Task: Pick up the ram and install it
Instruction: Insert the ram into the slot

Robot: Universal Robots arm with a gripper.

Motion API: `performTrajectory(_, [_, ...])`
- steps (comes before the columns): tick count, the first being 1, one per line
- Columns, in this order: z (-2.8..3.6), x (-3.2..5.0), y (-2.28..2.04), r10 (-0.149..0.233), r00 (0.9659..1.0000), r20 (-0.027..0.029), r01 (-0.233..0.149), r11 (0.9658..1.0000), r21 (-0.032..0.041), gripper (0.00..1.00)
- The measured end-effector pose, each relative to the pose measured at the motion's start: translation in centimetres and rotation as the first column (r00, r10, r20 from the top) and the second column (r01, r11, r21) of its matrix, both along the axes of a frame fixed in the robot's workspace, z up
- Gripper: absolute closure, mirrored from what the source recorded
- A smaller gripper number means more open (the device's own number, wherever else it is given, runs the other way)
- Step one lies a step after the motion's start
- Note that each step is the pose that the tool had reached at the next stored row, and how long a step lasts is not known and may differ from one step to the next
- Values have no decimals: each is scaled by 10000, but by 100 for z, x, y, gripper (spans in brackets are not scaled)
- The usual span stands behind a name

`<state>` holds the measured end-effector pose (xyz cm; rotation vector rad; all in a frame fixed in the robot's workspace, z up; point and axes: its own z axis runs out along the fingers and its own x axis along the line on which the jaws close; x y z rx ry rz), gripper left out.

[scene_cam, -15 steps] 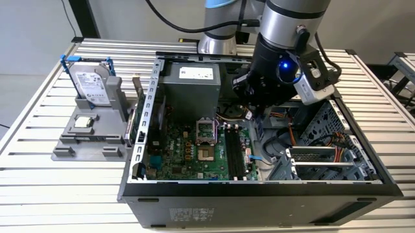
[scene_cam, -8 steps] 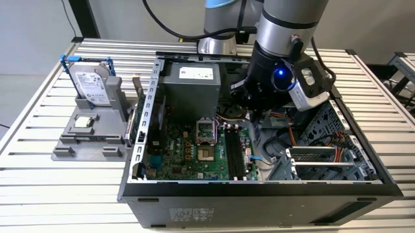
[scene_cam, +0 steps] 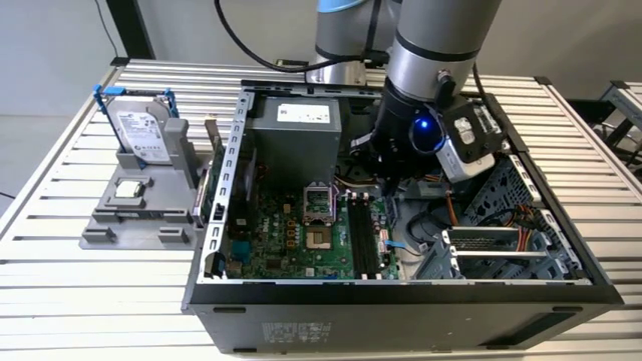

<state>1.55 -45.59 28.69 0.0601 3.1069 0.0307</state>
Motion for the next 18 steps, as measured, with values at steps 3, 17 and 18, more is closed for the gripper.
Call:
performTrajectory(3, [-55,-6,0,-2,10000,0,2,10000,1,100])
performTrajectory(17, [-209,-7,-22,-11,10000,-9,11,10000,-6,100])
performTrajectory(18, [-227,-7,-22,-12,10000,-9,12,10000,-6,100])
